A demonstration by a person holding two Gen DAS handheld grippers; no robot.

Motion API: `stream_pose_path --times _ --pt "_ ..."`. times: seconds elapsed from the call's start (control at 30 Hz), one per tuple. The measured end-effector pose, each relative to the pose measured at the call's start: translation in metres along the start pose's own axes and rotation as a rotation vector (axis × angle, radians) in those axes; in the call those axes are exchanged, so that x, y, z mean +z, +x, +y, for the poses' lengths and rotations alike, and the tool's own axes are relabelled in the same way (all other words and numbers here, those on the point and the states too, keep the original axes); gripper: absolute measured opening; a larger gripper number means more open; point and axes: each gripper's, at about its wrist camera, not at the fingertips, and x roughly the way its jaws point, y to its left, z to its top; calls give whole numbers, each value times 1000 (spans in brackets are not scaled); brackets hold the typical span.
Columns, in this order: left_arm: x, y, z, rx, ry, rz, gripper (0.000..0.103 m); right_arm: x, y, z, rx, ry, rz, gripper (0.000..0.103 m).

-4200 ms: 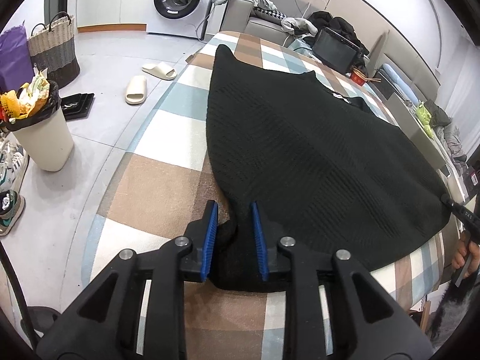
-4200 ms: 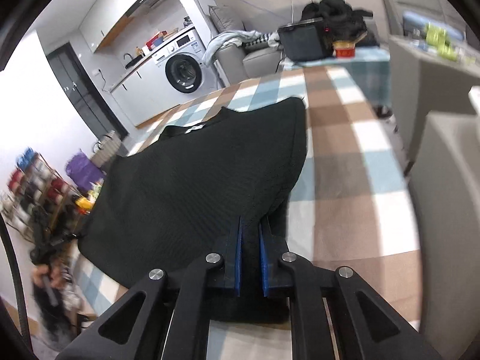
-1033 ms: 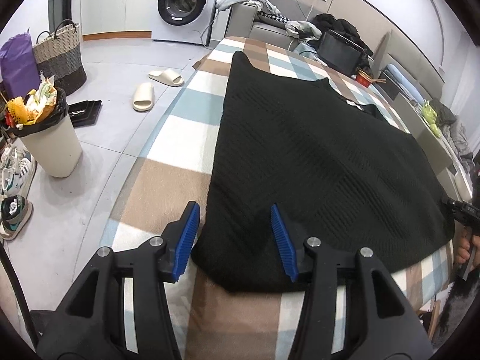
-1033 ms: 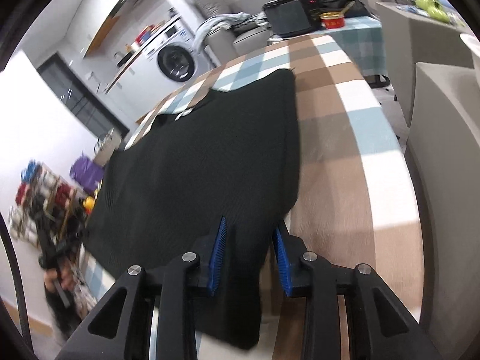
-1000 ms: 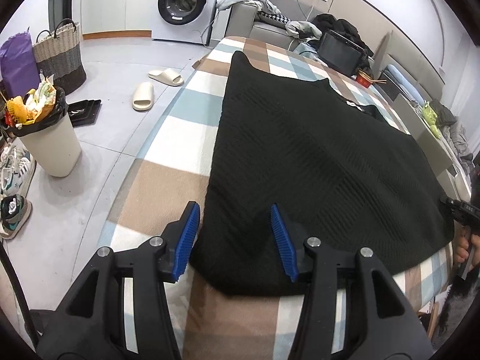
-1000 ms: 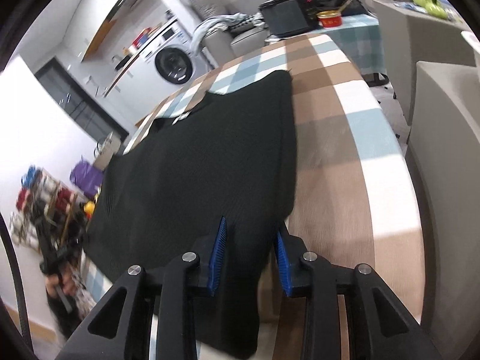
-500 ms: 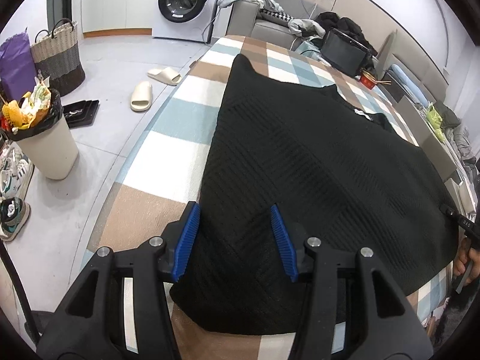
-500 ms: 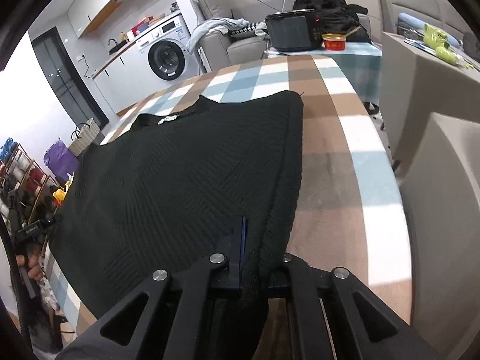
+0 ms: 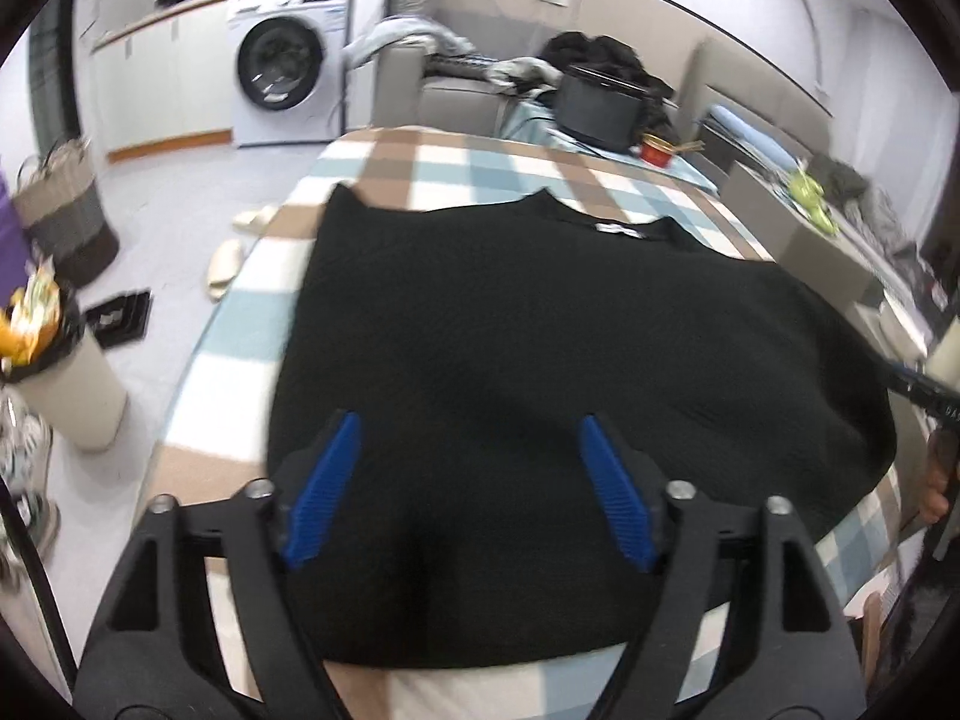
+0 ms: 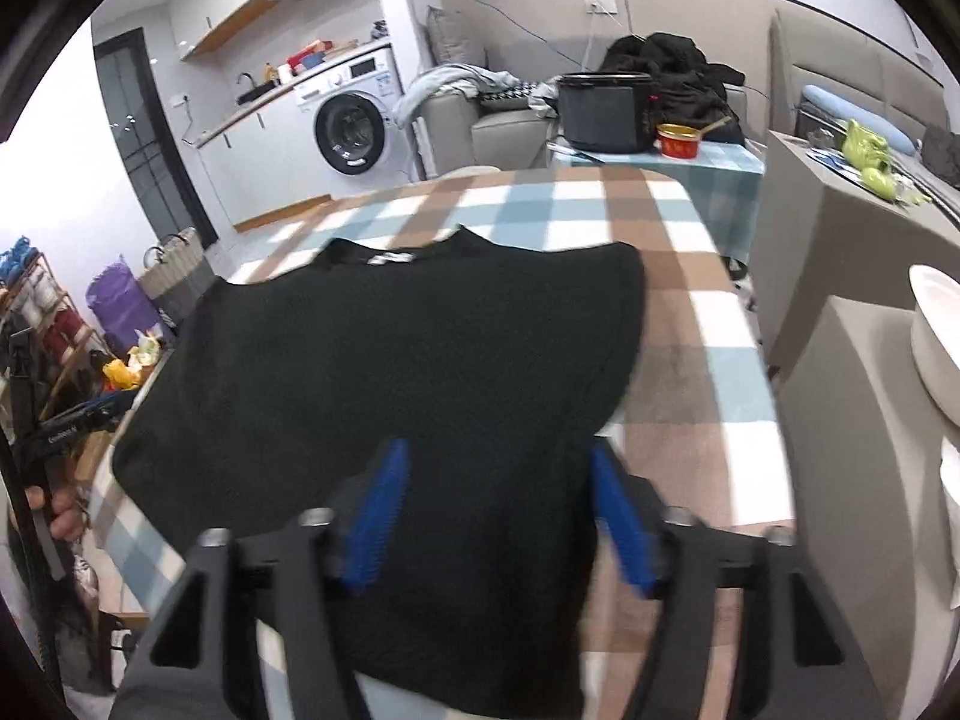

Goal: Fold small clothes

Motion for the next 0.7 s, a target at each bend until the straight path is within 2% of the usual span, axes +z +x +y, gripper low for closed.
stream_pose_path --times 0.07,0.13,0.23,0.27,0.33,0.4,0.5,0.63,0.7 --pt "3 6 -18 -16 52 5 76 3 0 13 -33 -33 1 75" --pt "5 11 -30 -36 71 18 78 4 -3 19 -89 -55 -1 82" --pt "9 16 -44 -70 91 29 78 2 -4 8 -205 -55 15 82" --pt "11 17 -48 -78 92 27 78 0 -4 0 -211 -41 24 82" --pt "12 17 -57 -98 99 25 79 -5 -7 -20 -126 34 26 82" --pt "12 19 -66 -127 114 29 79 -7 -9 -22 -100 58 35 82" --pt "6 25 -78 -150 148 46 79 -6 -9 -4 -82 -7 28 82" --pt "-5 42 -92 -150 192 92 79 -1 3 34 -30 -105 25 84" --pt "-10 53 -95 -144 203 121 79 -1 16 50 -1 -115 43 84"
